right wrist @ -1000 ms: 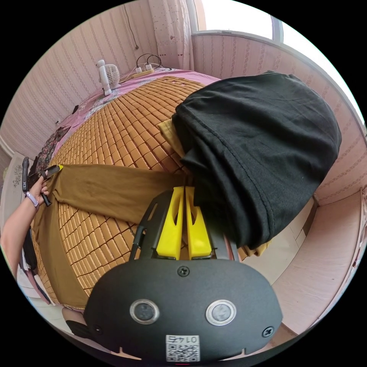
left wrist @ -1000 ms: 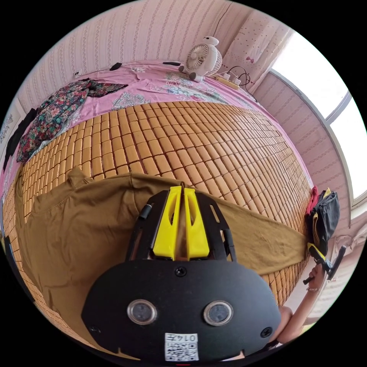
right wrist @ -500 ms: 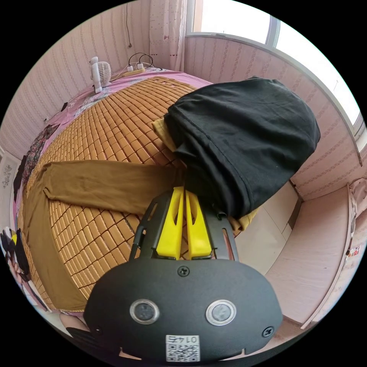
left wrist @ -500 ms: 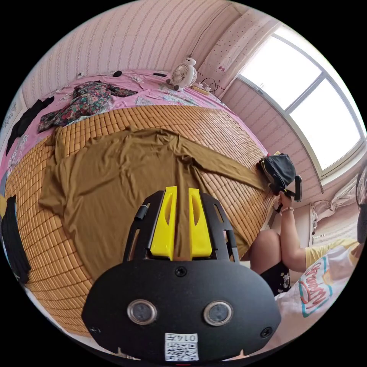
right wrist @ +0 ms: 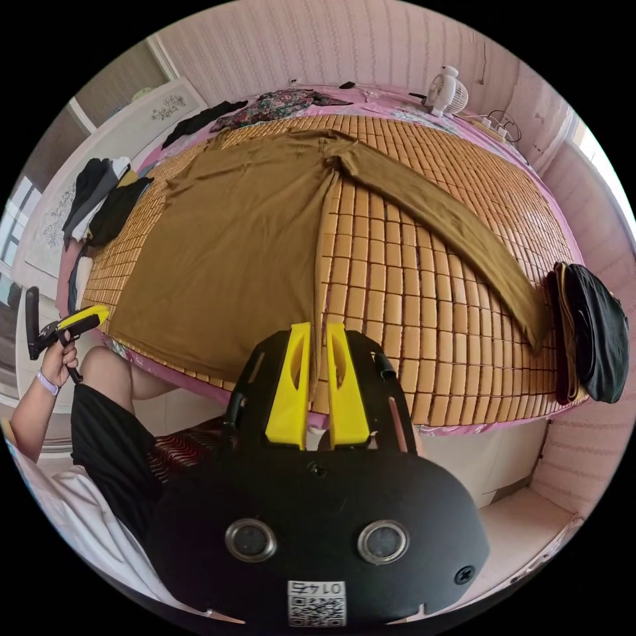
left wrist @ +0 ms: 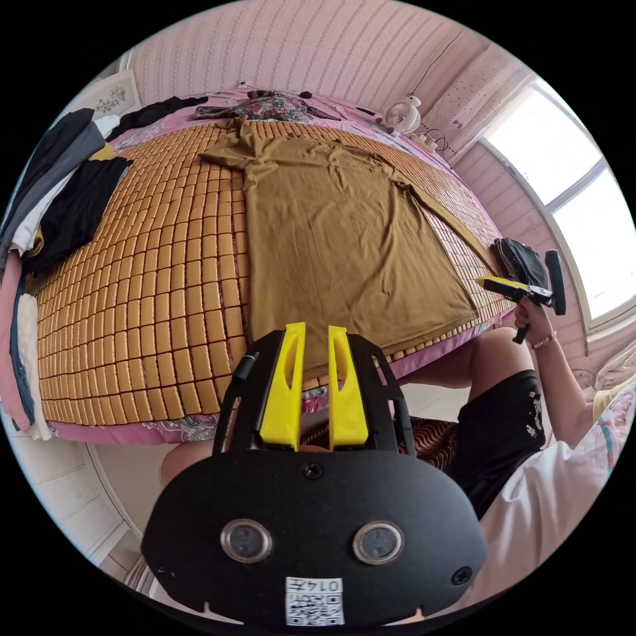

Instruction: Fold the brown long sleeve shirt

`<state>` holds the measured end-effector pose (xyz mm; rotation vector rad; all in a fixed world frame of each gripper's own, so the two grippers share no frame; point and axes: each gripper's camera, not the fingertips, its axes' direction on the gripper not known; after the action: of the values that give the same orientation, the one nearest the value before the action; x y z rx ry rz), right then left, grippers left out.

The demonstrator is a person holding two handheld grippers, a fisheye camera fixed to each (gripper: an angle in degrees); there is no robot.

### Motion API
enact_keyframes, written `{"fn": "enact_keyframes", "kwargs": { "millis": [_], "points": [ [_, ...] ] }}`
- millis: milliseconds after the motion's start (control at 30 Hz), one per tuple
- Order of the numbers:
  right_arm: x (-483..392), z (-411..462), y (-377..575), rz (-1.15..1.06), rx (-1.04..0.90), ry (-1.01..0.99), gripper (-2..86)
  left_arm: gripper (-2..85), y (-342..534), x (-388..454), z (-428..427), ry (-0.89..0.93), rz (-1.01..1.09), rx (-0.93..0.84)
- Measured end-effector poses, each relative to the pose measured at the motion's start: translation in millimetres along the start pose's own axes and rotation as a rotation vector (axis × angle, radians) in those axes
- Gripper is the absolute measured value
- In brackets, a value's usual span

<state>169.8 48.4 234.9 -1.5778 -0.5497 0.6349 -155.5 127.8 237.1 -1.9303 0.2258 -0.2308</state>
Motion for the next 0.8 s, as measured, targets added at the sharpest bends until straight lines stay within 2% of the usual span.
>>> {"fn": "enact_keyframes", "kwargs": {
  "millis": [133,200,333,500,600,667,800],
  "points": [
    [-39,30,0,-0.083,-0.099,0.007,1.0,5.0,19,-15,2,-0.009,0.021,0.013],
    [-59,61,-4,-0.148,-0.238,0.115,0.2,4.0,25,-22,4,-0.032,0.041,0.010],
    [-84,78,-14,-0.204,-0.245,0.221,-0.4,1.7,39,-43,19,-0.082,0.026,-0.100],
    [-116,107,-28,-0.294,-0.291,0.372,-0.3,0.8,57,-56,16,-0.044,0.050,-0.096],
    [-113,116,-39,-0.300,-0.367,0.385,0.2,1.8,59,-66,15,0.018,0.079,-0.131],
    [-105,111,-48,-0.282,-0.381,0.361,1.1,2.7,63,-78,4,0.102,0.080,-0.076],
    [-109,90,-105,-0.328,-0.299,0.321,3.0,3.4,64,-84,-10,0.084,0.120,0.024]
  ]
}}
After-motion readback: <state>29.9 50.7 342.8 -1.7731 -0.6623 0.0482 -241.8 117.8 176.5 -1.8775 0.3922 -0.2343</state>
